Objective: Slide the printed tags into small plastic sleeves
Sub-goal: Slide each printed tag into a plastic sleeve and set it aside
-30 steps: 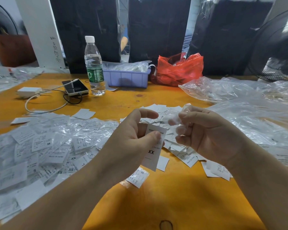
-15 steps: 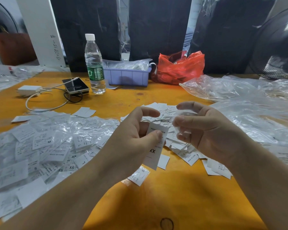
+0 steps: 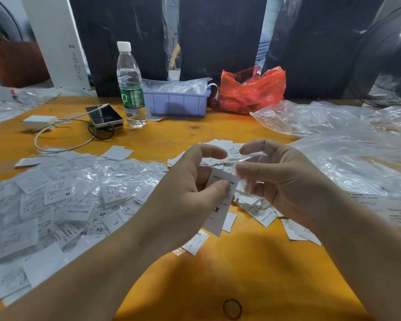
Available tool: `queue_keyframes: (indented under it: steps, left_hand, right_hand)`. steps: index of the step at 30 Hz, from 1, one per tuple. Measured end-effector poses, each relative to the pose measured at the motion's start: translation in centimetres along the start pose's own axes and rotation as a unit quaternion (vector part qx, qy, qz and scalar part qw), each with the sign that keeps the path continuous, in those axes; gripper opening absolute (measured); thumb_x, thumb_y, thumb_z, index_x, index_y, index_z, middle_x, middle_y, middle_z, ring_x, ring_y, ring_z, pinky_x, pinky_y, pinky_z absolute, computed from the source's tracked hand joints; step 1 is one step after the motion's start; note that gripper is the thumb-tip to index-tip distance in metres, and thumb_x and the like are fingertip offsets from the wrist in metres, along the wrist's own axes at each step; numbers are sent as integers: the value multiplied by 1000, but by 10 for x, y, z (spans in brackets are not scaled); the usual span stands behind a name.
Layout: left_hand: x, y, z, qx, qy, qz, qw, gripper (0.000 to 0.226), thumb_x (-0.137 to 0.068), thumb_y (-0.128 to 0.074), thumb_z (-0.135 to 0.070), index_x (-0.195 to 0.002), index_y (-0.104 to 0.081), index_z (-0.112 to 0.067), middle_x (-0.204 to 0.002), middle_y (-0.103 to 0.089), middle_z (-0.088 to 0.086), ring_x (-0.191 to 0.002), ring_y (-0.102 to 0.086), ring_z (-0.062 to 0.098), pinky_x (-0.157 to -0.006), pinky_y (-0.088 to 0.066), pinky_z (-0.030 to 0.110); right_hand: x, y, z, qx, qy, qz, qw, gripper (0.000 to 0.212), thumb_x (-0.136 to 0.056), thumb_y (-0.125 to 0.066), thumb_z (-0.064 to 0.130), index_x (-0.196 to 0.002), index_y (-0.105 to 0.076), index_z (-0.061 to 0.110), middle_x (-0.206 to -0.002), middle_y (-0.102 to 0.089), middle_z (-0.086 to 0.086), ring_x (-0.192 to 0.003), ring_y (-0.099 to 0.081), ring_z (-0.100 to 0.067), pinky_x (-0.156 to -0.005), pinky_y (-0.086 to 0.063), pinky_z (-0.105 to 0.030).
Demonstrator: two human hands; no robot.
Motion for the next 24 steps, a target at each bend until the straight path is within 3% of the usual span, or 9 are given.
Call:
queue_keyframes:
  steps: [5,10,17,24]
  left_hand:
    - [0,1,0,-7,0,-5,1000,31,-78,-59,-34,-99,-51,-55,-85,-73,-3,-73,-69,10,-64,-57,26]
    - [-1,1,1,-12,5,-11,1000,31,-78,-59,-35,-100,-50,-55,-85,-73,-1,-77,-70,14,-67,-59,32]
    - [-1,1,3,-23,12,-14,1000,32,-78,-58,-36,-104,-48,-52,-84,-73,-5,-76,-69,12,-63,-57,23]
    - [-1,2,4,-26,15,-15,999,33,-93,-63,-21,-107,-49,-48,-85,-73,-4,-74,-68,11,-62,-56,20]
  right_hand:
    - [0,1,0,10,4,-2,1000,47,-49,-81,15,-93,-64,12,-71,-66,-9,-54,-58,-16,-51,-51,-25]
    - [0,1,0,12,6,5,1000,44,-53,-80,12,-94,-64,11,-71,-66,-10,-55,-57,-17,-50,-51,-25]
    - [0,1,-1,18,14,15,1000,46,-54,-80,11,-97,-64,9,-73,-66,-12,-56,-56,-20,-53,-53,-26]
    - [0,0,-1,42,28,10,999,52,-49,-83,18,-96,-64,10,-74,-69,-8,-54,-59,-19,-57,-57,-27]
Point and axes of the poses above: each hand's wrist, its own x-axis away from the middle knuckle, its own y-axis out of the back of the hand, z = x × y, the point moved 1 cm from there along -x, towards the middle knuckle
